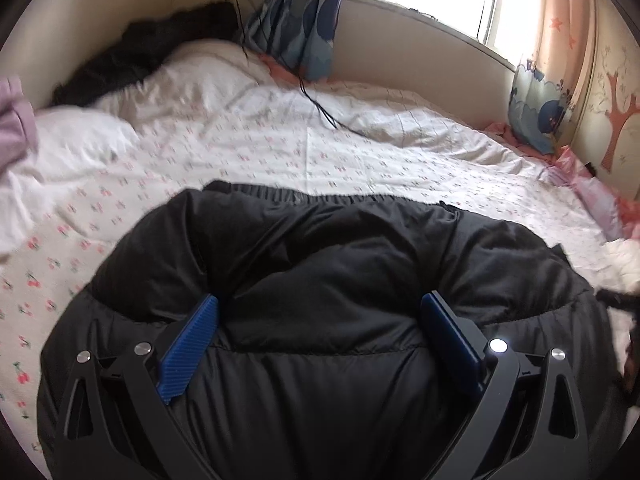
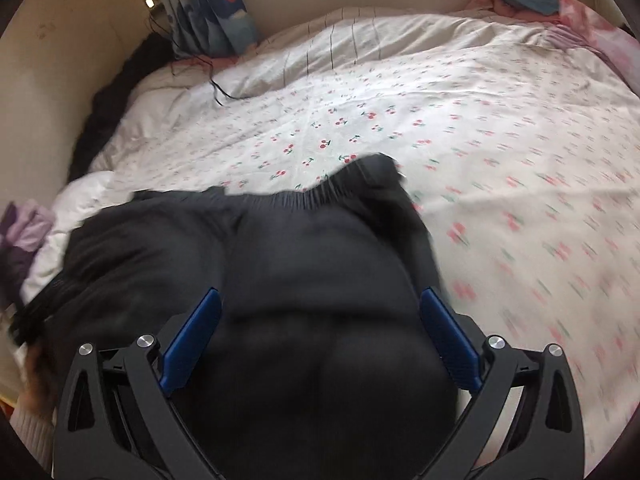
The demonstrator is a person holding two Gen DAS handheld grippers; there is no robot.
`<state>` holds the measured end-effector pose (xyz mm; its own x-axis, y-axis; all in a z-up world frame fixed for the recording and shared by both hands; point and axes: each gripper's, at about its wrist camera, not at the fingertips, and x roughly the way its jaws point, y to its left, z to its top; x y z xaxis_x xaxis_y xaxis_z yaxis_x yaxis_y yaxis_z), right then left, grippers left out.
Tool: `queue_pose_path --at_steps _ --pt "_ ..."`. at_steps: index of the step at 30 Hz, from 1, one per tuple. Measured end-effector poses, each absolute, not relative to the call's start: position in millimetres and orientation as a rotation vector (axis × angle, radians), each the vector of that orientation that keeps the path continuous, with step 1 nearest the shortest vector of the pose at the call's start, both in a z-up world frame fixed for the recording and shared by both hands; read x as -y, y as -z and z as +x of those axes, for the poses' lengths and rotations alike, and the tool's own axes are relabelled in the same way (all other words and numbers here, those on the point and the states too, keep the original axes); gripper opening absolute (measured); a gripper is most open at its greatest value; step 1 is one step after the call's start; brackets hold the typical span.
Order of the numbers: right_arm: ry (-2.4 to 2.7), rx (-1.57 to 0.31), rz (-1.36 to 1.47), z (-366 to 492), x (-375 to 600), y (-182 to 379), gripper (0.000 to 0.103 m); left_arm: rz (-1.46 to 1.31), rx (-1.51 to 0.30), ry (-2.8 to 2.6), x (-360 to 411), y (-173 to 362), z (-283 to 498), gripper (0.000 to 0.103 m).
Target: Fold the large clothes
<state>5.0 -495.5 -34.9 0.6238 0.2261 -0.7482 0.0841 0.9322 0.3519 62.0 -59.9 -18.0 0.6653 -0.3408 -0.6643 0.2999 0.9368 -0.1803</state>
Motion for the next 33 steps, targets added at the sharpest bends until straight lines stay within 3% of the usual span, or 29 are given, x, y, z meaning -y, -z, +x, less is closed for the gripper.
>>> queue_pose_path --at_steps 7,12,22,27,33 --pt "-0.18 -0.905 0.793 -148.0 541.5 31.2 0.096 -0.116 -0.85 0.424 19.5 -22.9 17.0 0.096" --pt "-0.258 -0.916 0.993 -192.6 543.1 58.0 0.096 -0.229 -0.844 0.434 -35.4 -54.6 -45.9 0.096" --pt "-0.359 -0.906 1.11 -152.9 499.9 78.3 0.096 -0.82 -1.045 0.487 -119.2 -1.6 -125.2 0.096" --pt "-0.455 -0.738 1.168 -139.3 493.3 39.5 0.097 -0.925 -1.09 0.542 -99.8 24.1 -133.1 0.096" --pt "-0.527 -0.682 1.222 -118.9 500.1 10.8 0.097 -0.966 -1.199 0.594 -48.3 61.3 -122.1 0.096"
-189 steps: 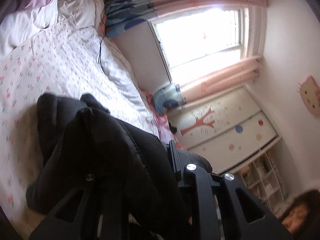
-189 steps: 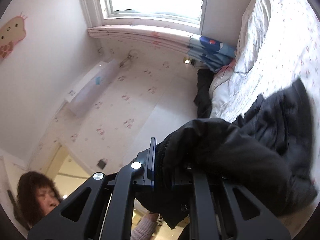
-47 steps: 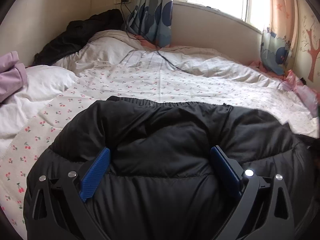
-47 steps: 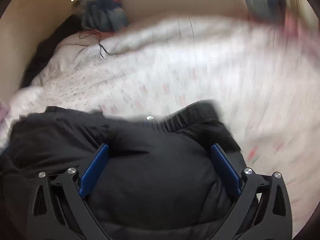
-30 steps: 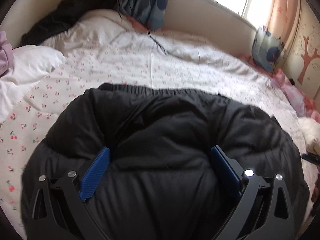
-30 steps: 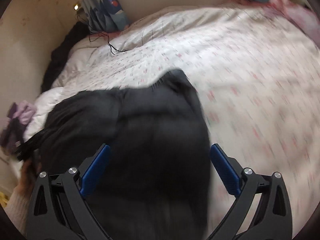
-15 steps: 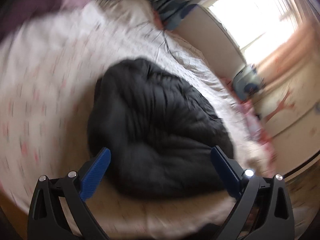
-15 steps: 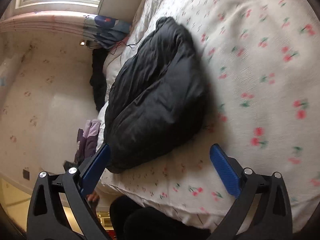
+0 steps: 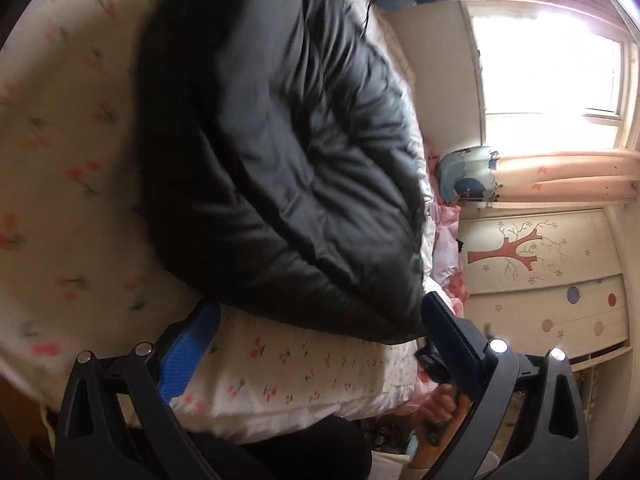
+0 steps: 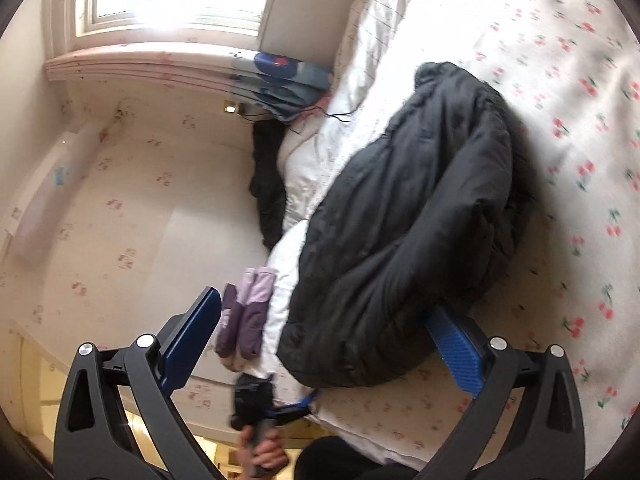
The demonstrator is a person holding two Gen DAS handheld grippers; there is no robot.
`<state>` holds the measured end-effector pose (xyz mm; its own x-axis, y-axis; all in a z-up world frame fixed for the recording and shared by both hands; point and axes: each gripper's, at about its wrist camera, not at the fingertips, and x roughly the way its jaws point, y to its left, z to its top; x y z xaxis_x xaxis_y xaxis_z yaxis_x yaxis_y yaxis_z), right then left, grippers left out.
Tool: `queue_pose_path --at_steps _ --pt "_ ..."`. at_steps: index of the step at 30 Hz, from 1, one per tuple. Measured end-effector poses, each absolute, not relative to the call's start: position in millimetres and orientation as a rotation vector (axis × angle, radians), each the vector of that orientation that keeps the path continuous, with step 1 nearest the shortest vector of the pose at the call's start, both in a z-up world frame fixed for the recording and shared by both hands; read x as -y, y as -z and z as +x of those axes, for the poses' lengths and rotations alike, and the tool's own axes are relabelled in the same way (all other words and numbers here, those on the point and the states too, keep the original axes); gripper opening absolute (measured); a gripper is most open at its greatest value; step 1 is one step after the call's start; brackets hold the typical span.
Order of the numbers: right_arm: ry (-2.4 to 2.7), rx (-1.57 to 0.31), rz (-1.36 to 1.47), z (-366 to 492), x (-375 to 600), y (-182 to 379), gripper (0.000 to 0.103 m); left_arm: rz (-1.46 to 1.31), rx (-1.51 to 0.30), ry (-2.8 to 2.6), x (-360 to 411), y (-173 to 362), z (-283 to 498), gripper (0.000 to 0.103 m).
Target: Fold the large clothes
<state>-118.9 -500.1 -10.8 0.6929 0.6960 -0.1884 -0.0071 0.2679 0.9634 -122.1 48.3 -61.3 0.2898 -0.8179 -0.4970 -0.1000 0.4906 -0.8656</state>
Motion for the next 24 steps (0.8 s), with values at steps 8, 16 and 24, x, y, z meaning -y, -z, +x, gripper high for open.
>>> queue_pose_path --at_steps 8,16,24 --pt "-0.444 -0.891 1.121 -138.4 495.7 40.1 0.097 -0.987 -1.045 0.513 -42.2 46.5 -95.4 0.096" --pt "-0.41 -0.902 1.152 -114.7 499.0 72.0 0.097 -0.995 -1.016 0.349 -52.4 63.6 -95.8 0.095" --pt "-0.359 -0.816 1.264 -83.1 508.1 103.5 0.032 -0.972 -1.032 0.337 -41.7 69.5 -75.5 0.05"
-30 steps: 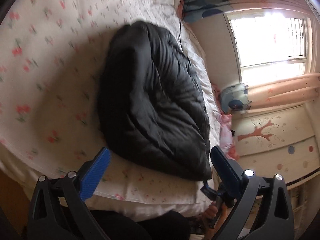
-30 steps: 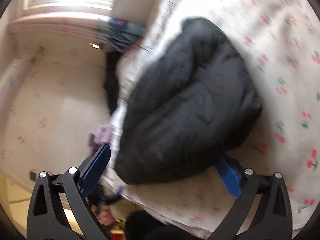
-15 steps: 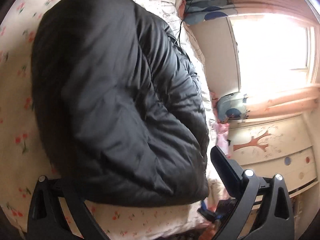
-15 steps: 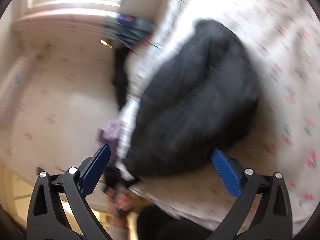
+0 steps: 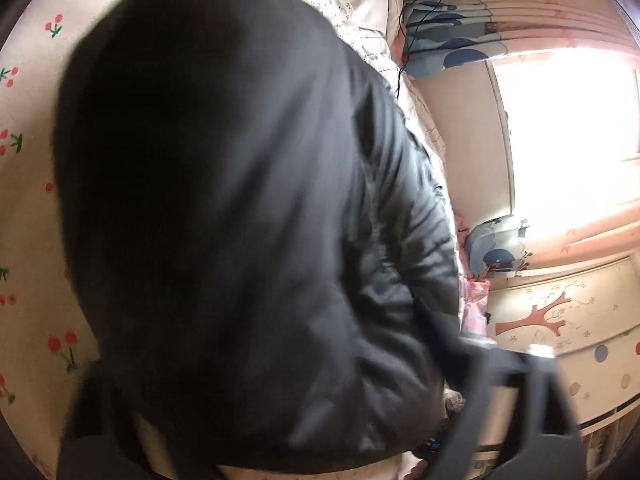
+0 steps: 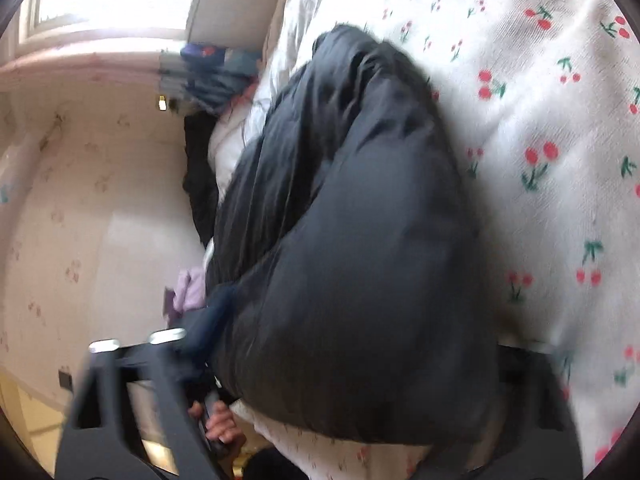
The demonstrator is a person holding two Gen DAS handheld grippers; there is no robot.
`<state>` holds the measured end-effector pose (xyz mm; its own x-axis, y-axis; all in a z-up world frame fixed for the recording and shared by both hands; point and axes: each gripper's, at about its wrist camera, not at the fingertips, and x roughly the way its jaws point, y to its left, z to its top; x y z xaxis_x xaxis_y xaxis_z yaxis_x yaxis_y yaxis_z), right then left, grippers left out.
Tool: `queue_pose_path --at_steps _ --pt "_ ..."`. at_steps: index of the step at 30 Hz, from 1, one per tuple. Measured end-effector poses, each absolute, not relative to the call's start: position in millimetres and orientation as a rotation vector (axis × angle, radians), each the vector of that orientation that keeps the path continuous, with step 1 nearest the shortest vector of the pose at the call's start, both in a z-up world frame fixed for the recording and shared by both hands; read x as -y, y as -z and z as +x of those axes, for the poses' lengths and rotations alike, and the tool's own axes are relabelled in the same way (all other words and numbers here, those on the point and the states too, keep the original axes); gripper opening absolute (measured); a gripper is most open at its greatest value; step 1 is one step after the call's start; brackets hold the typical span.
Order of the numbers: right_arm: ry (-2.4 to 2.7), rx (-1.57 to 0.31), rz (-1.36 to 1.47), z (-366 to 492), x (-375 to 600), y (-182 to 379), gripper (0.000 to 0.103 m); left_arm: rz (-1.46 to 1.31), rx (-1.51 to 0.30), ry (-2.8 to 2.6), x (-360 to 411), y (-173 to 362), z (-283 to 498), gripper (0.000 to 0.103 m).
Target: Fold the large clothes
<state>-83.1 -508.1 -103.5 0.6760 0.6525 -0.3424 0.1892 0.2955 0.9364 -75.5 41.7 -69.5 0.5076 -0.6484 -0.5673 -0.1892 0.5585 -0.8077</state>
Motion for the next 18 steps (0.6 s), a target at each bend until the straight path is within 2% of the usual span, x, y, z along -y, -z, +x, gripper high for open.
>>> queue_pose_path --at_steps 2,4,7,10,13,15,17,18 --pt "-0.376 -0.784 1.217 -83.2 503.2 95.6 0.024 -1.014 -1.034 0.364 -44.8 72.2 -76.4 0.031" --pt "-0.398 -0.763 1.159 -89.0 498.6 79.7 0.021 -0.953 -1.007 0.381 -43.0 55.2 -83.1 0.022" --pt "-0.446 -0.72 1.094 -109.3 495.1 45.5 0.02 -0.919 -0.957 0.427 -46.4 25.4 -99.8 0.017" --pt "-0.484 -0.697 1.051 -150.4 490.0 22.6 0.02 -0.902 -0.915 0.477 -54.4 0.2 -128.8 0.017" --pt "-0.484 -0.74 1.043 -196.1 484.5 33.1 0.02 -0.835 -0.918 0.505 -61.2 -6.6 -177.6 0.019" --pt "-0.442 -0.829 1.067 -217.0 482.6 65.0 0.022 -0.818 -0.969 0.495 -66.2 12.9 -193.3 0.029" --pt "-0.44 -0.853 1.16 -223.8 486.7 94.6 0.026 -0.916 -1.018 0.474 -79.3 45.3 -198.3 0.044" --pt "-0.441 -0.849 1.193 -227.4 488.4 104.8 0.029 -0.986 -1.02 0.464 -88.0 57.3 -199.6 0.046"
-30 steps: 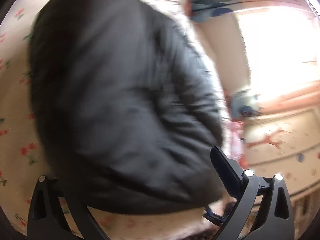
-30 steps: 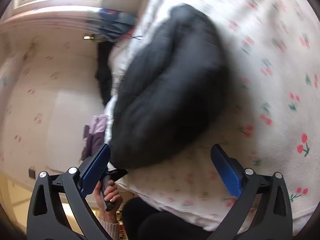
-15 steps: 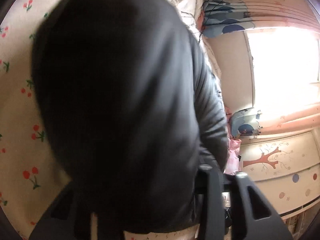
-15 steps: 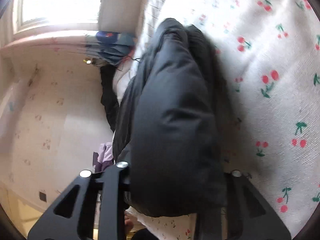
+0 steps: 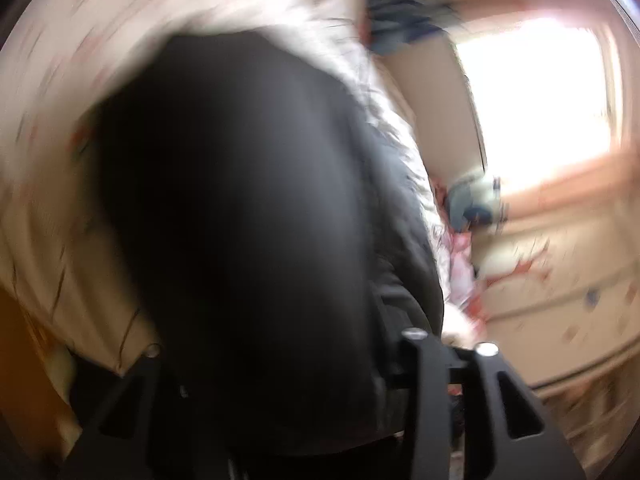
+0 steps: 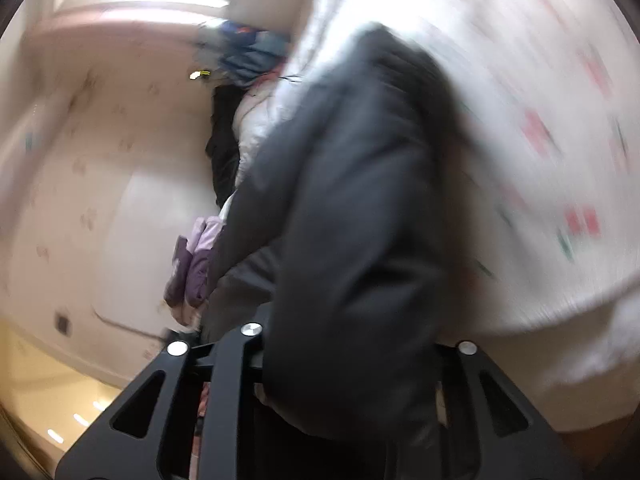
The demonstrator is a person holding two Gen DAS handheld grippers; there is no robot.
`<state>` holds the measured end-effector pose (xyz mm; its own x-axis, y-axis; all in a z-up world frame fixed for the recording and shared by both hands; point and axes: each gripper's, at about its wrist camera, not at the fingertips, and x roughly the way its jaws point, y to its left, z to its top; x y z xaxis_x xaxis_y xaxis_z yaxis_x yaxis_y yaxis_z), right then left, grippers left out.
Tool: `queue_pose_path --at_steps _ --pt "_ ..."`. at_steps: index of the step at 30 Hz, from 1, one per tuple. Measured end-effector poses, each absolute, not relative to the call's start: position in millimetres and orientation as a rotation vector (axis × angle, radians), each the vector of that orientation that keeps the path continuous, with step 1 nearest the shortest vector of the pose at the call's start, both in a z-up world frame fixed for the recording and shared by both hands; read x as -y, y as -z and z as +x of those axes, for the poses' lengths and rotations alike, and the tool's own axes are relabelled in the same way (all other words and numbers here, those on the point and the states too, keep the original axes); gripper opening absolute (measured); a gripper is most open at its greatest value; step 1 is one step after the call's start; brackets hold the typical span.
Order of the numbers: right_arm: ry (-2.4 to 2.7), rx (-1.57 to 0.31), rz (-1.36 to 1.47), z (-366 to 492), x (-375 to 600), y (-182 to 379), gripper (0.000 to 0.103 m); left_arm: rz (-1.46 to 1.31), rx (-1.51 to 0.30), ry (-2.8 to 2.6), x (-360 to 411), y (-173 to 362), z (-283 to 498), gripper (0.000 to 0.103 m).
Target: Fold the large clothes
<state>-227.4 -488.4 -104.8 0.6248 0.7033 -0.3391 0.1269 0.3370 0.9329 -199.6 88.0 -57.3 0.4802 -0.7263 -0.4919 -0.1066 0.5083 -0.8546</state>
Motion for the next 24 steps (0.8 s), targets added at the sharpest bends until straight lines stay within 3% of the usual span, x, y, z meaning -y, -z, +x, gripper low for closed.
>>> queue_pose_path --at_steps 3,5,7,12,14,17,19,21,24 --pt "-0.422 -0.854 1.152 -225.7 483.9 101.9 0.032 -1.058 -0.977 0.457 -98.1 65.0 -200.5 0.052" --pt "-0.414 -0.876 1.133 -223.7 482.1 101.1 0.034 -1.094 -0.974 0.446 -92.9 70.8 -192.3 0.075" --pt "-0.41 -0.885 1.129 -228.1 482.8 101.3 0.036 -1.123 -0.991 0.44 -83.6 75.7 -178.9 0.084" --pt "-0.363 -0.913 1.093 -245.5 494.9 94.2 0.042 -1.104 -0.919 0.434 -73.4 63.9 -178.5 0.084" --pt "-0.214 -0.875 0.993 -265.6 512.9 70.8 0.046 -1.157 -0.958 0.422 -87.7 83.2 -172.1 0.078" --pt "0.004 -0.782 0.774 -270.6 520.6 17.0 0.05 -1.138 -0.939 0.451 -90.7 86.9 -176.6 0.047" --pt "0.018 -0.682 0.621 -247.0 498.6 -31.4 0.052 -1.08 -0.91 0.459 -88.7 78.6 -182.9 0.037" --pt "-0.056 -0.67 0.486 -203.9 455.9 -58.7 0.065 -1.053 -0.886 0.46 -88.3 74.0 -189.2 0.032" --pt "-0.183 -0.776 0.309 -123.4 369.4 -57.1 0.067 -1.017 -0.84 0.471 -86.1 65.5 -198.7 0.029"
